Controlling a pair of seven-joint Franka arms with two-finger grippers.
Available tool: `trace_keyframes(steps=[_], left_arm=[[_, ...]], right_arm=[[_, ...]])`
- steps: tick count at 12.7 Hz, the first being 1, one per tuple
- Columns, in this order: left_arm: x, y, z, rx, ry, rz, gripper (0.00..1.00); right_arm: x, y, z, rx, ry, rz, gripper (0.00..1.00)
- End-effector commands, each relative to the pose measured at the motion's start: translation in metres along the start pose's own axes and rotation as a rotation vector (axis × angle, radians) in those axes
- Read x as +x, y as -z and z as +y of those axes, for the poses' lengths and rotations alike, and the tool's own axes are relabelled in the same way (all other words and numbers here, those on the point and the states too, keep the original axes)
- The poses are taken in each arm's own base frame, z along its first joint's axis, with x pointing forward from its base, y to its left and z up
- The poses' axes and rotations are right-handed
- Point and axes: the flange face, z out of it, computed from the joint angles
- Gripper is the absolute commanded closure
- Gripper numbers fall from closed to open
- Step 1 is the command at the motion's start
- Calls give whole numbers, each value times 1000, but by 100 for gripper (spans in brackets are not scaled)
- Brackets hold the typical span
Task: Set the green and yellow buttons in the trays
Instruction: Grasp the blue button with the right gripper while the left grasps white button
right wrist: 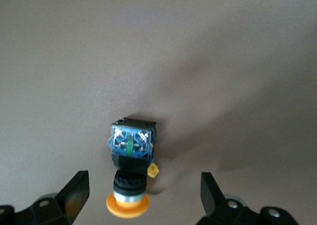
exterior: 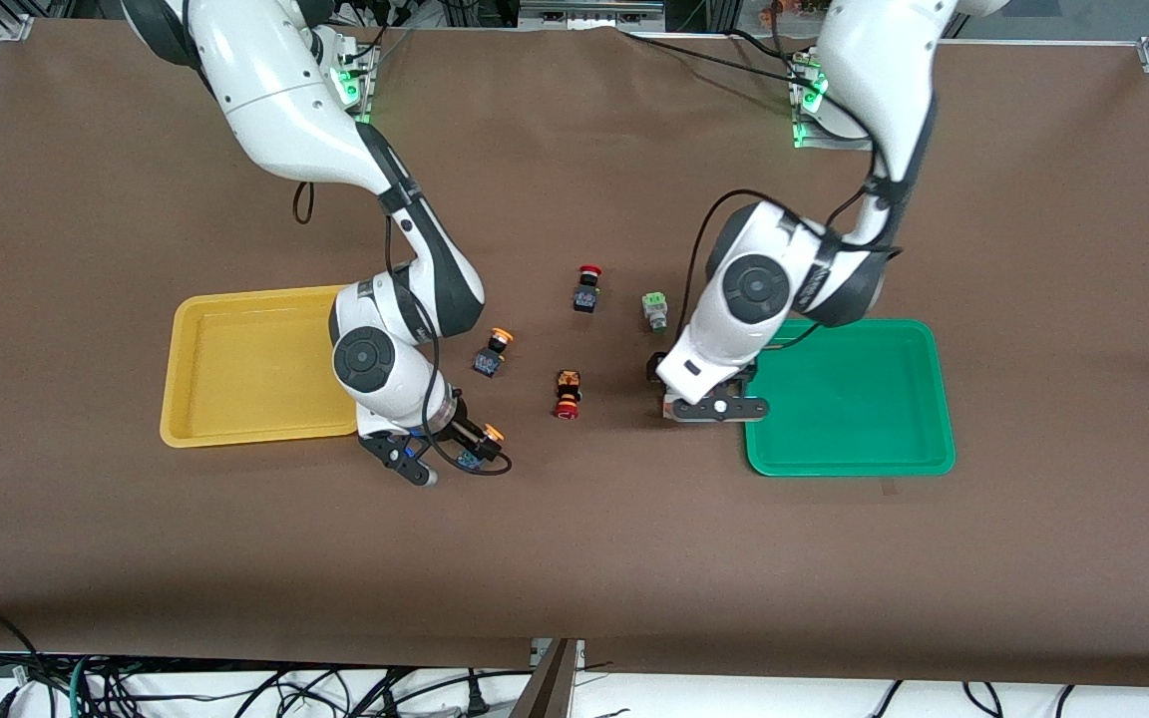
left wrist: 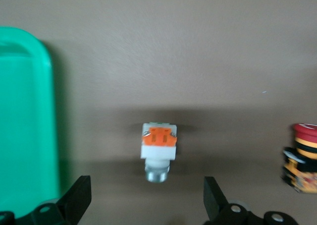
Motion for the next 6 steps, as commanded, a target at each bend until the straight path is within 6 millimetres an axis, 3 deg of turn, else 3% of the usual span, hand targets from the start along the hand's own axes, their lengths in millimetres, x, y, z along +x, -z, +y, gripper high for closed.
trace_keyframes(steps=[1, 3, 4, 5, 6], left_arm=[[4, -40, 6, 7, -7, 22, 0], [5, -52, 8, 1, -22, 45, 0], [6, -53, 8, 1, -21, 46, 33], [4, -52, 12, -3, -17, 48, 57], [4, -52, 13, -2, -20, 48, 74]], right_arm=[[2, -15, -5, 17, -22, -2, 10], [-1, -30, 0, 4, -27, -13, 26], [0, -34, 1, 0, -27, -15, 36], [0, -31, 1, 1, -24, -19, 50], [1, -23, -1, 9, -22, -31, 69]])
